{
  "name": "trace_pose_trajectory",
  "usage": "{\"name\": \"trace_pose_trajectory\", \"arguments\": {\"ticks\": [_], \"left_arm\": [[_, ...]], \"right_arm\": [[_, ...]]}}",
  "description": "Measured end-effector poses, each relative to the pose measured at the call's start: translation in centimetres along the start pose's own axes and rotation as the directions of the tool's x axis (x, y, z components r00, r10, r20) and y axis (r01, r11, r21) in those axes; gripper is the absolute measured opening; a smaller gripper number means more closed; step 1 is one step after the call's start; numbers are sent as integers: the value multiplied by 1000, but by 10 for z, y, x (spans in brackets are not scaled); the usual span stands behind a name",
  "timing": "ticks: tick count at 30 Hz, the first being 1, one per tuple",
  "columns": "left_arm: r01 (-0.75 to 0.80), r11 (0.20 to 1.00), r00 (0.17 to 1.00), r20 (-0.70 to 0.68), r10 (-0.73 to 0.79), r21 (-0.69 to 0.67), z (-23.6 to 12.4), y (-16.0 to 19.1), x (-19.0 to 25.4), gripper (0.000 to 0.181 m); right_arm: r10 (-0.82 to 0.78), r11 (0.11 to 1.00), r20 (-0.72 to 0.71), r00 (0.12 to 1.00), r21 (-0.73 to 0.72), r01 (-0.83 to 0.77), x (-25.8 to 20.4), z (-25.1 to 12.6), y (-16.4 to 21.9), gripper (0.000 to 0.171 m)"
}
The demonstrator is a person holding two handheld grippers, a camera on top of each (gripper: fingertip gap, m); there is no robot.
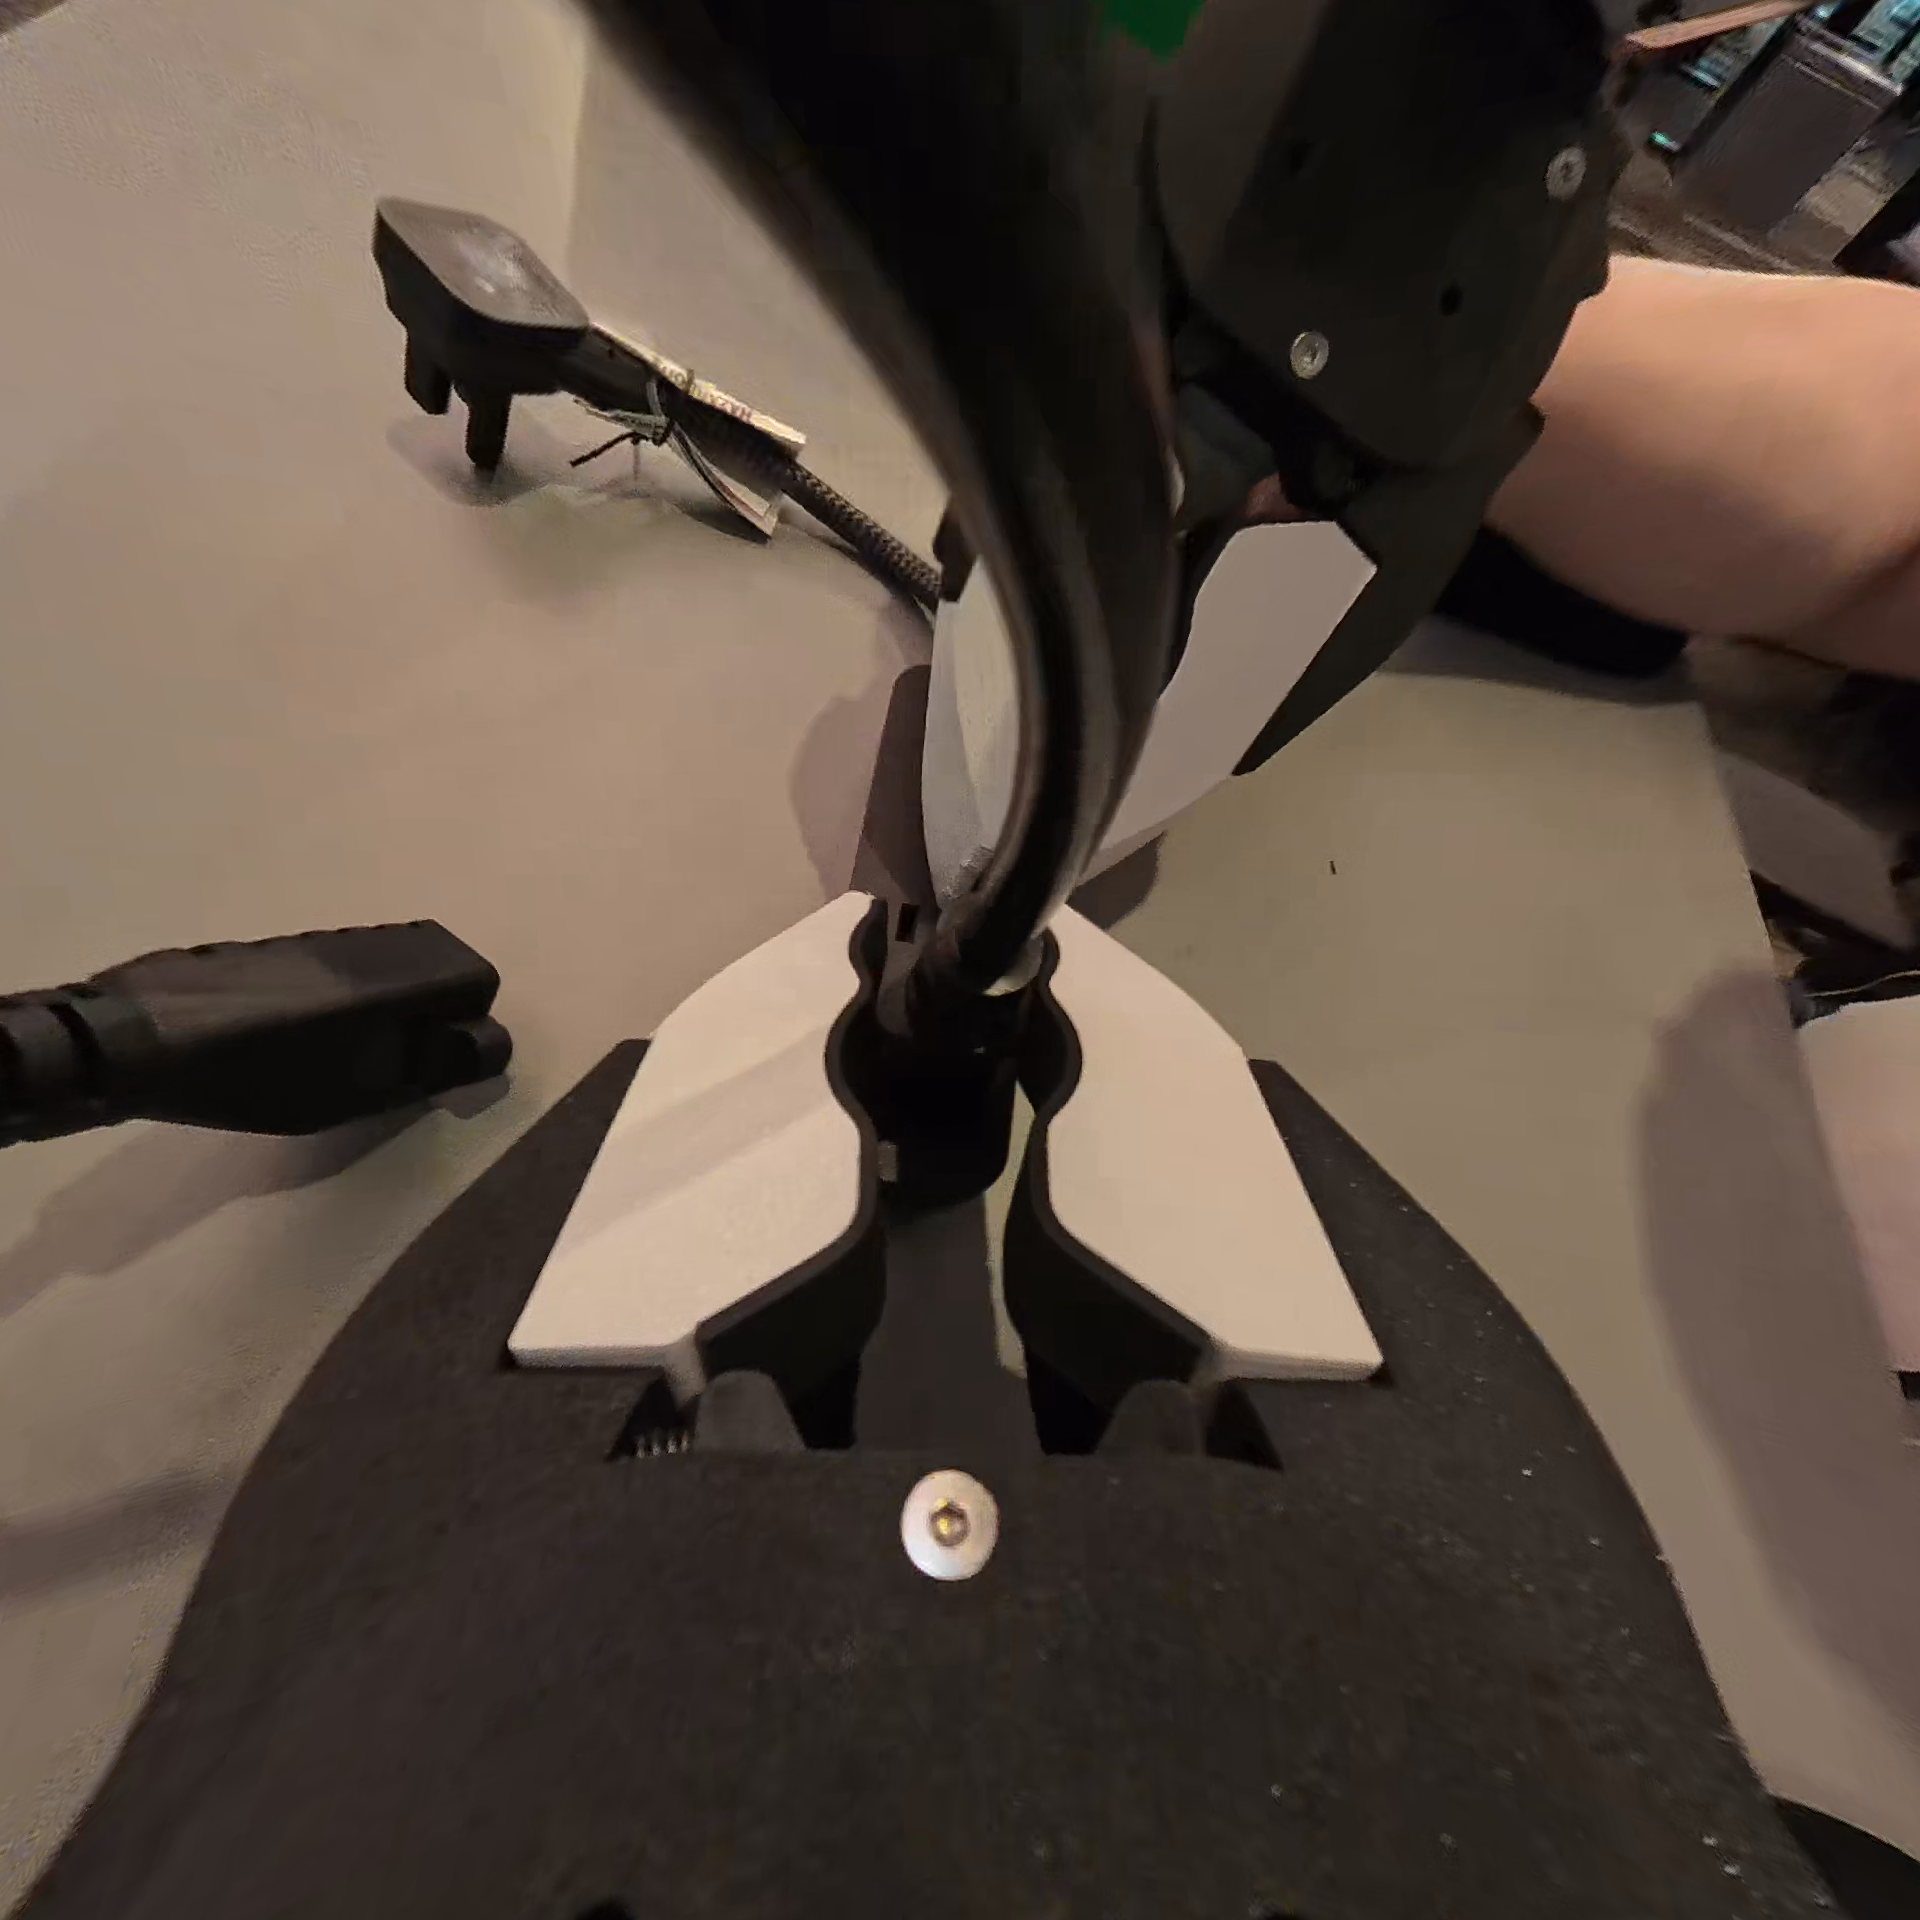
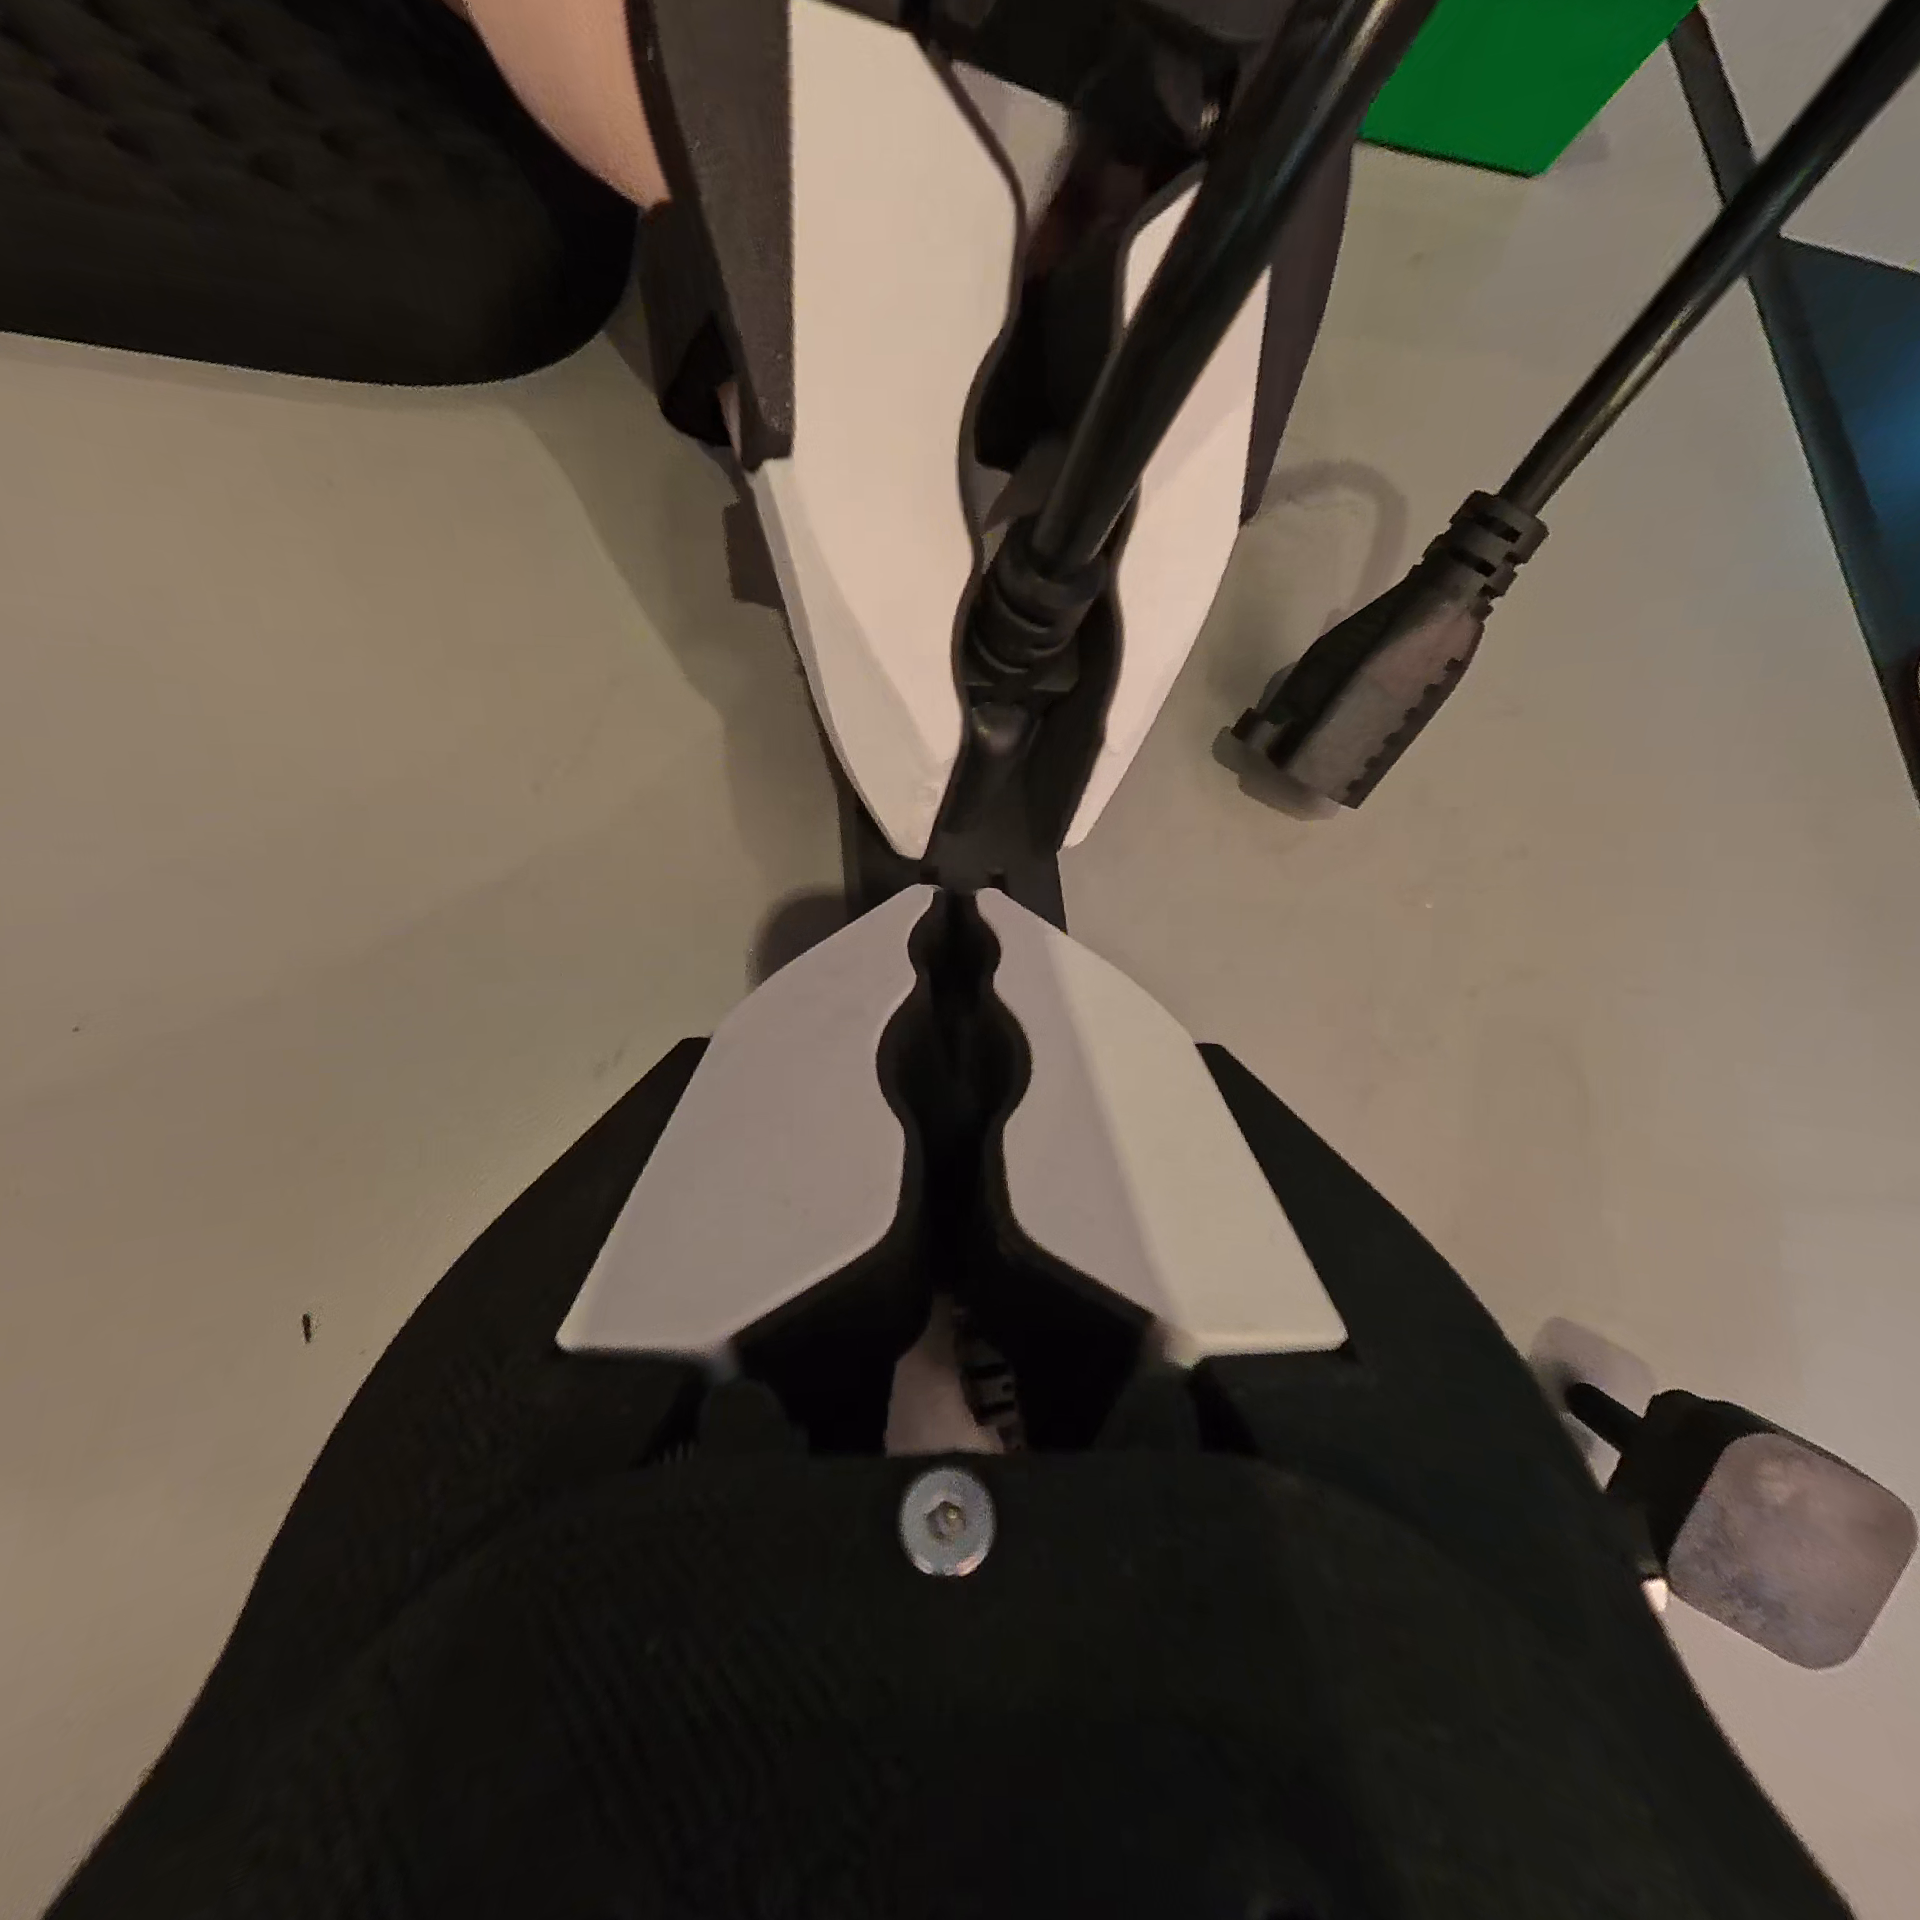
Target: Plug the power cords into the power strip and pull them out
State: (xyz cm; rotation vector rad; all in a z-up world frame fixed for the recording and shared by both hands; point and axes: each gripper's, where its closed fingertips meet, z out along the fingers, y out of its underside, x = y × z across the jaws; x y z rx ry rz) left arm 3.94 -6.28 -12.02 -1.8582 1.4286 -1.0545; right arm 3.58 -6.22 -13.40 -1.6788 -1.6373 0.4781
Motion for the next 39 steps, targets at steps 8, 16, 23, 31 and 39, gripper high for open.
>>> {"name": "trace_pose_trajectory", "arguments": {"ticks": [8, 16, 23, 31, 39], "left_arm": [[-291, 950, 944, 125, 304, -115, -1, 5, 3, 21], [-307, 944, 937, 138, 322, -118, -1, 3, 5, 21], [-251, 962, 955, 132, 265, -109, -2, 2, 2, 20], [-289, 946, 939, 150, 310, -146, -1, 2, 3, 20], [-370, 910, 900, 172, 401, -189, -2, 3, 4, 21]], "right_arm": [[4, 1000, 28, 1000, -2, -3, -3, 0, 0, 6], [18, 1000, 28, 999, 6, -18, -2, -1, 0, 5], [18, 1000, 27, 999, -3, -18, -3, 0, 0, 6], [31, 999, 36, 999, 3, -32, -4, -1, 0, 6], [25, 1000, 45, 999, 2, -25, -5, -1, 0, 6]]}}
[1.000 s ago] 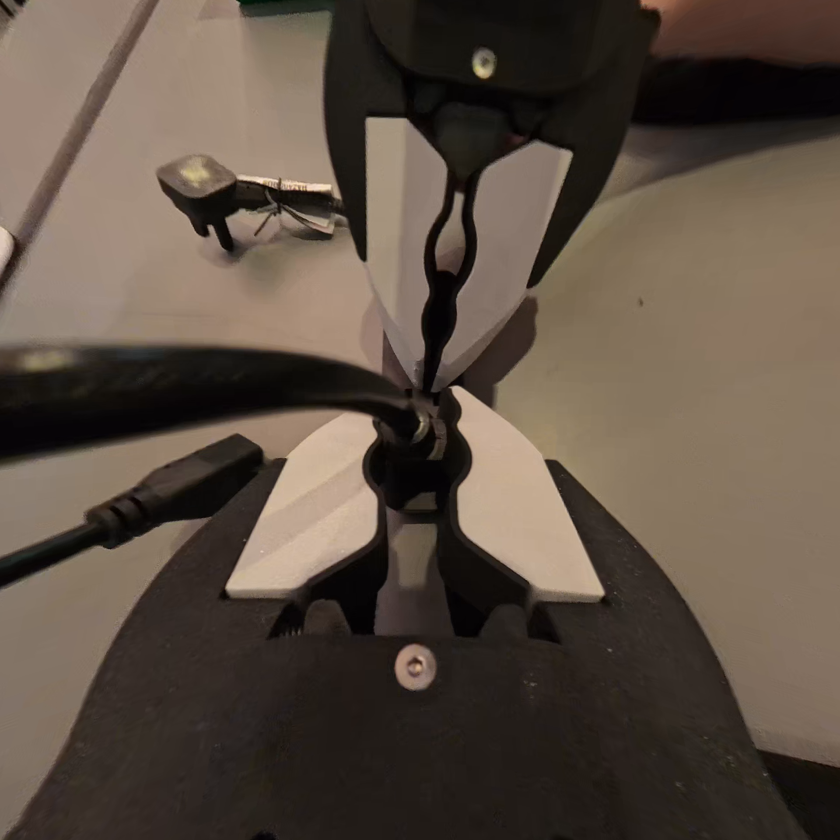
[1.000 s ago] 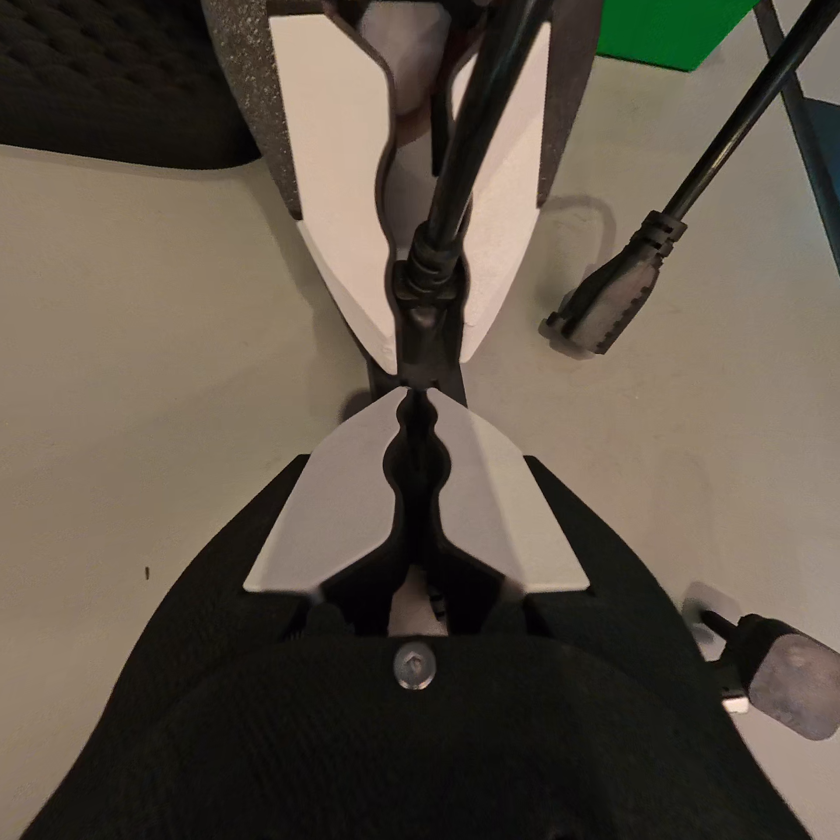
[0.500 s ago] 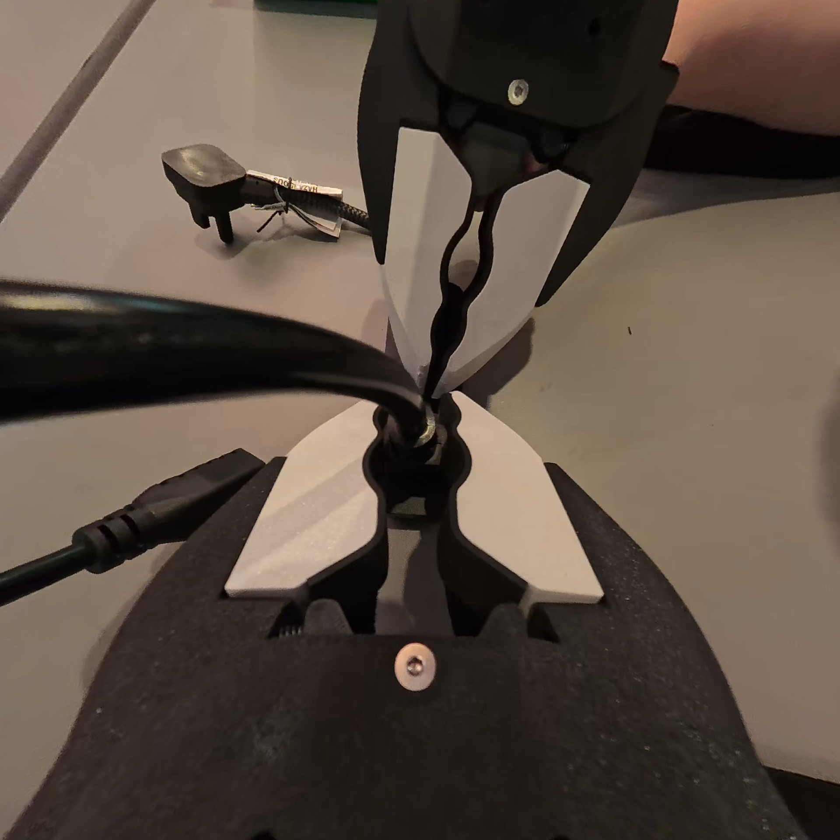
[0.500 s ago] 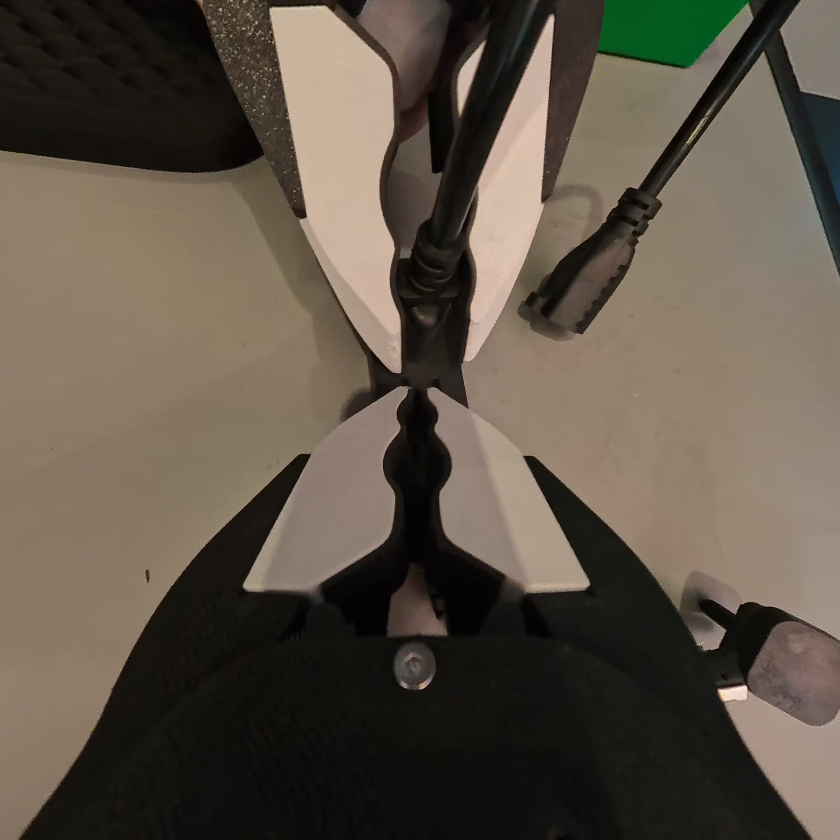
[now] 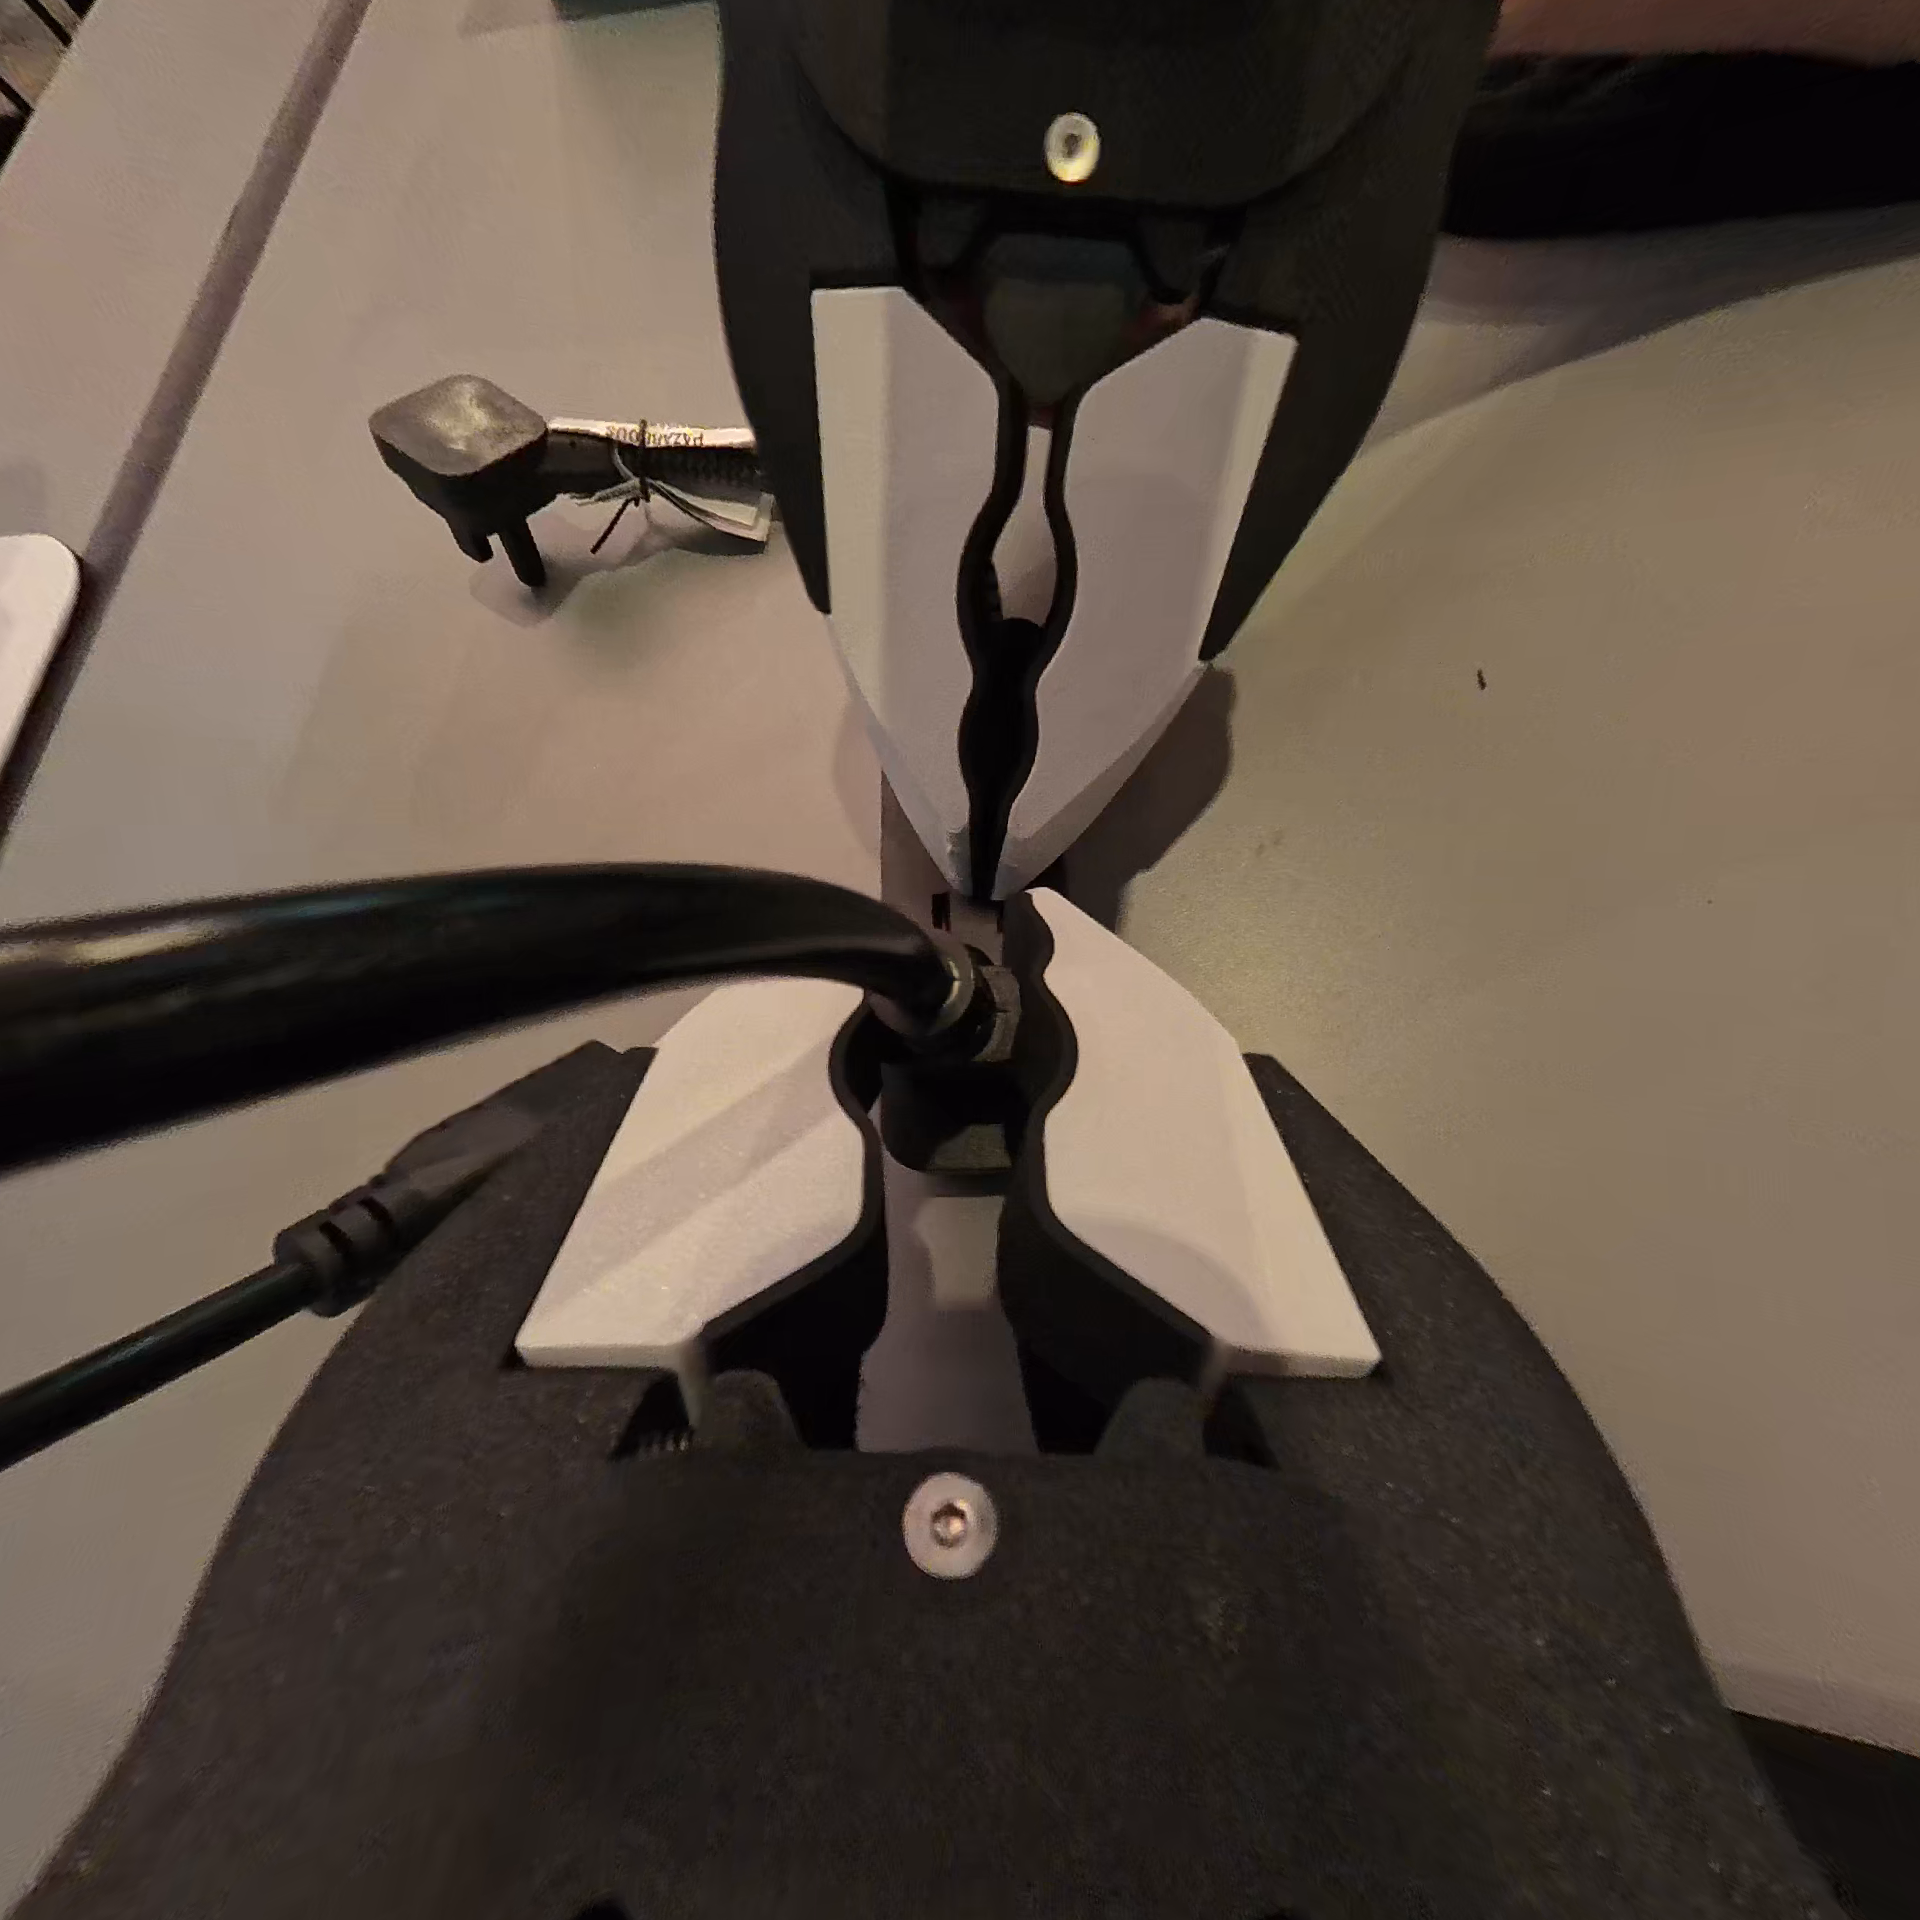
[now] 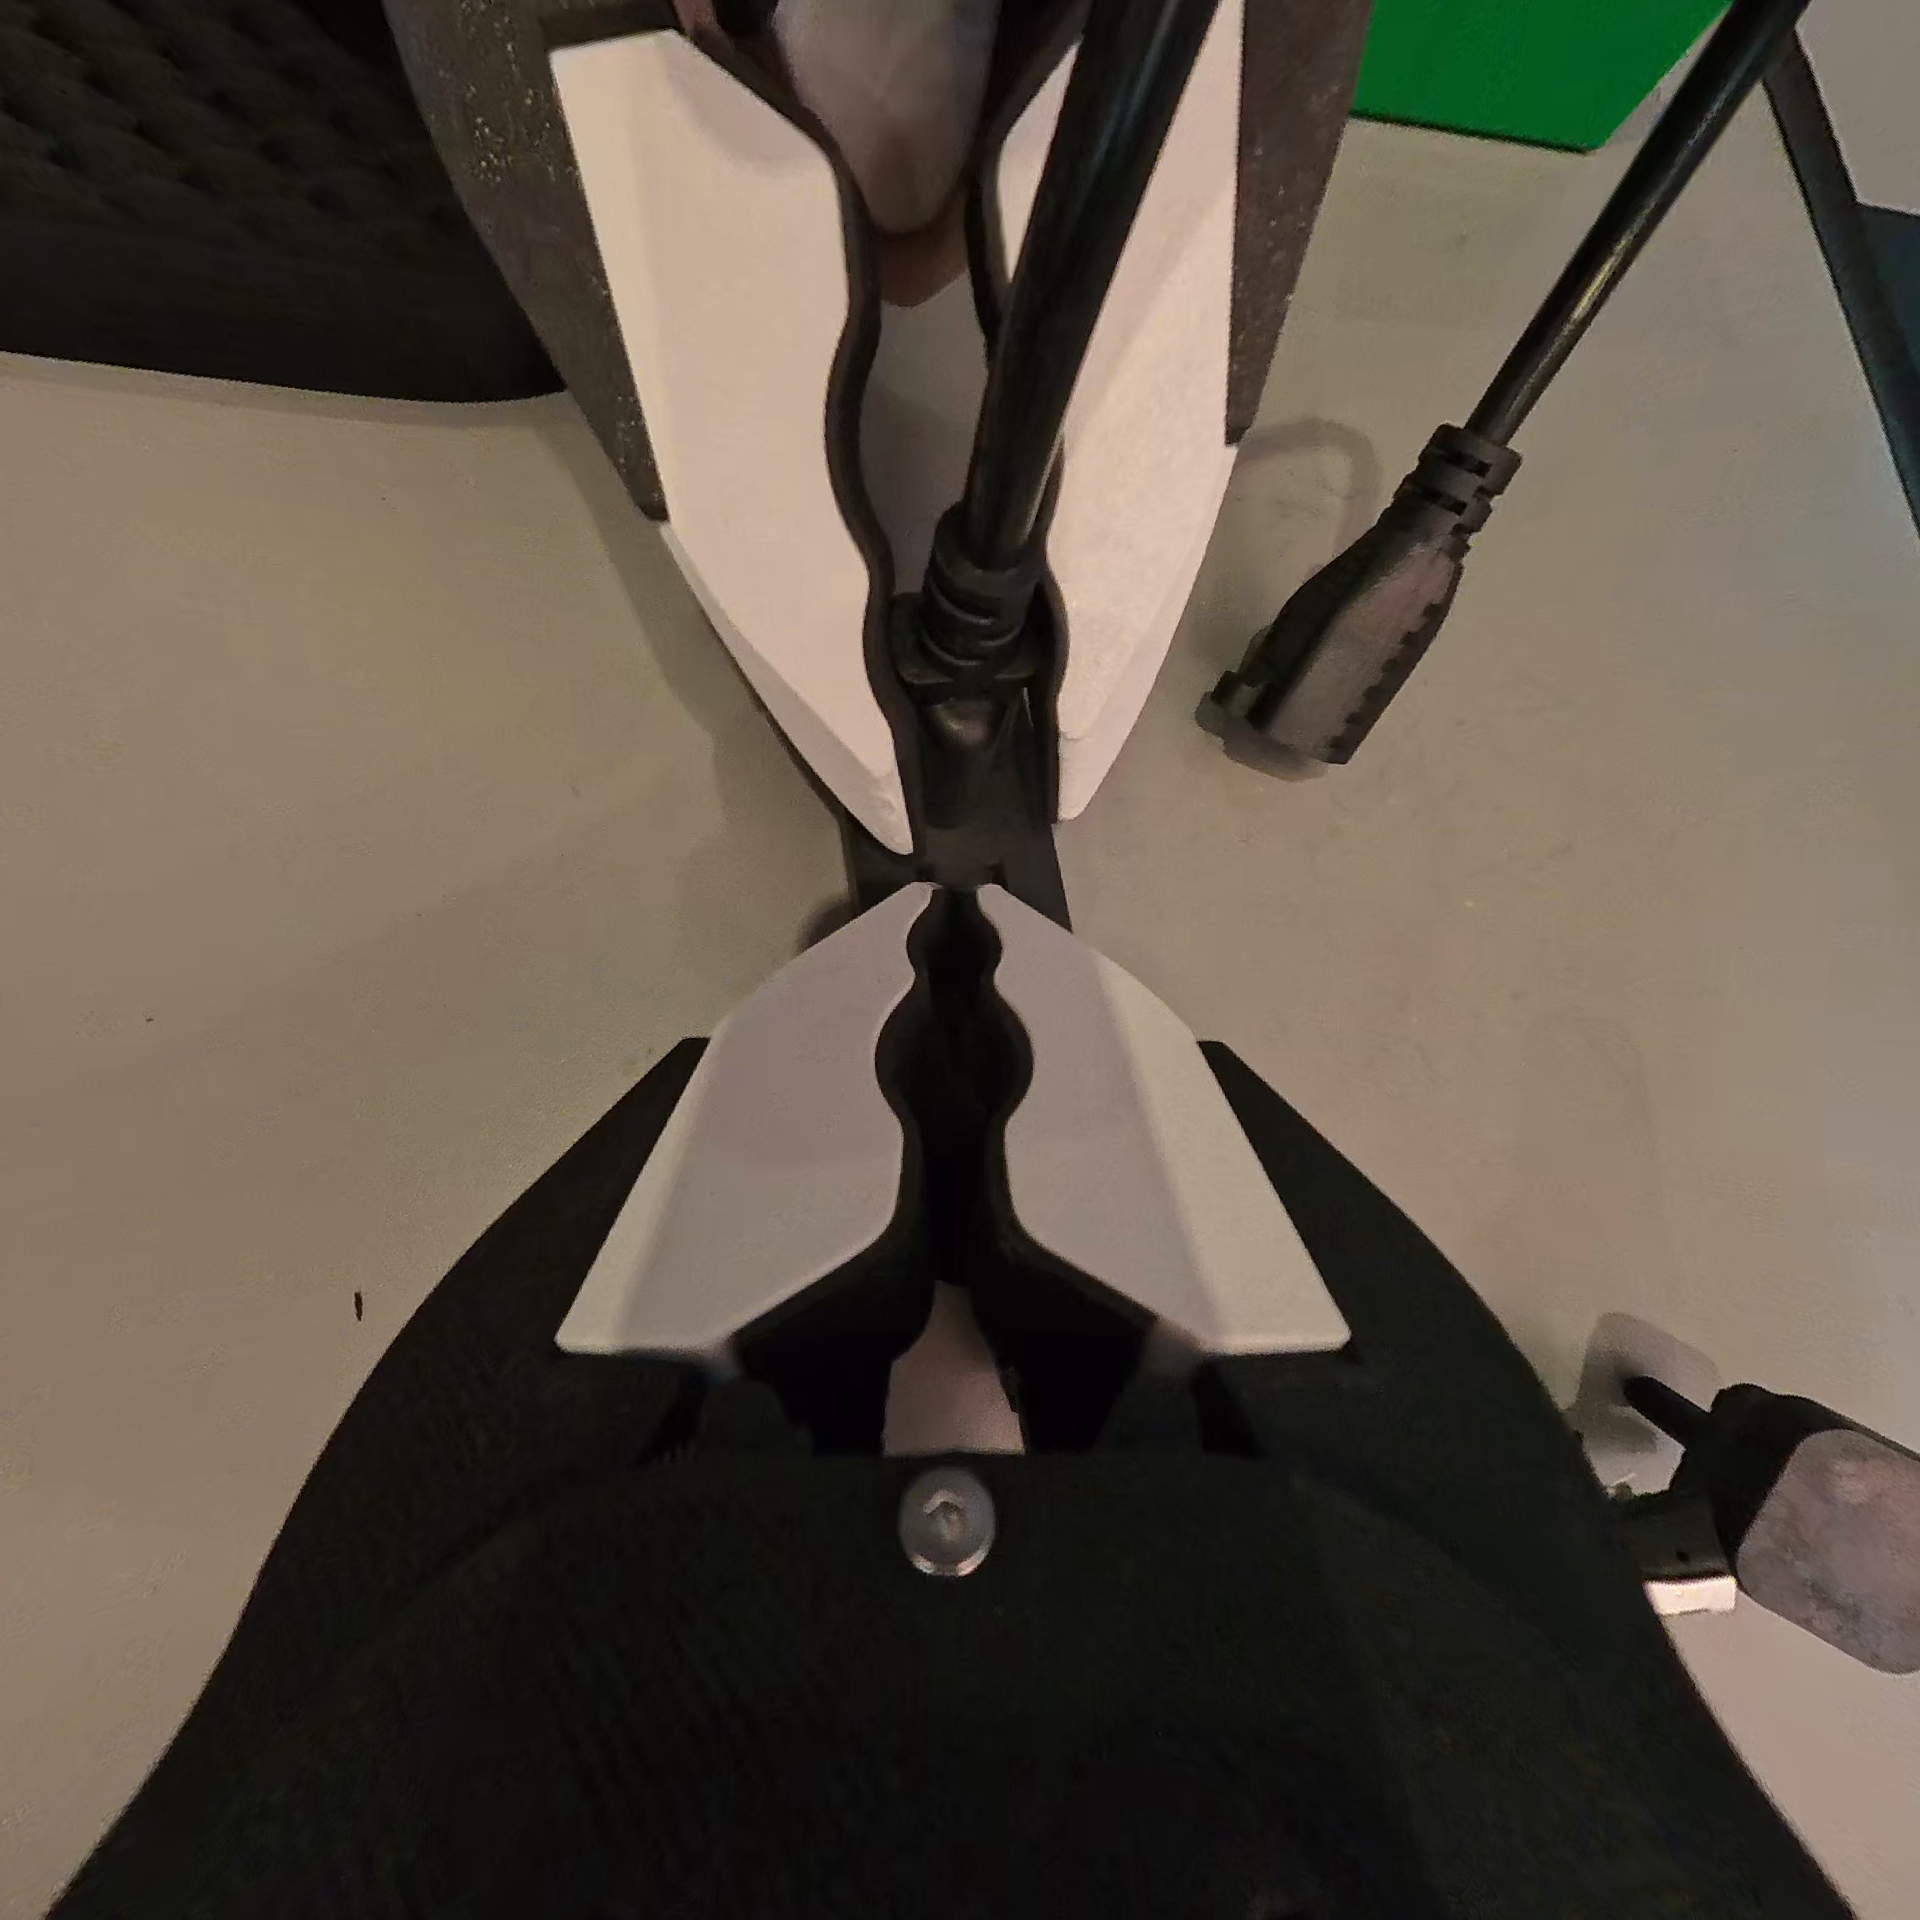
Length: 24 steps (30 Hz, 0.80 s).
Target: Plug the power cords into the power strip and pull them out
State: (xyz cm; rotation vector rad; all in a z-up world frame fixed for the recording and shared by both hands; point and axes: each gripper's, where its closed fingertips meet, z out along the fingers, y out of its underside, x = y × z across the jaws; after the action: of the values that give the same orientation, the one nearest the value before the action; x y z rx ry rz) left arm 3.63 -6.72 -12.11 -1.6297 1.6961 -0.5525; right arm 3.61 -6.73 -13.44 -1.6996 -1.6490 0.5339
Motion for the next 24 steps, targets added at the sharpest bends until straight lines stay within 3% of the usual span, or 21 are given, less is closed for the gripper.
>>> {"name": "trace_pose_trajectory", "arguments": {"ticks": [3, 13, 16, 22, 24], "left_arm": [[-36, 999, 999, 10, 36, -16, 0, 0, 1, 21], [375, 923, 909, -228, -349, 83, -1, -1, -9, 21], [309, 949, 937, -191, -293, 59, -1, 0, -6, 21], [-23, 999, 999, -25, 22, -22, -3, 3, 0, 21], [-27, 999, 999, -26, 27, -21, -3, 2, 1, 21]], "right_arm": [[-4, 1000, 4, 1000, -1, 4, -1, 0, 0, 6], [9, 1000, -32, 999, -15, -9, 6, 3, -1, 6], [13, 1000, -28, 1000, -20, -13, 5, 3, -1, 6], [1, 1000, 5, 1000, -14, -1, 0, 2, -1, 7], [-3, 1000, 9, 1000, -10, 3, -1, 2, -1, 7]]}}
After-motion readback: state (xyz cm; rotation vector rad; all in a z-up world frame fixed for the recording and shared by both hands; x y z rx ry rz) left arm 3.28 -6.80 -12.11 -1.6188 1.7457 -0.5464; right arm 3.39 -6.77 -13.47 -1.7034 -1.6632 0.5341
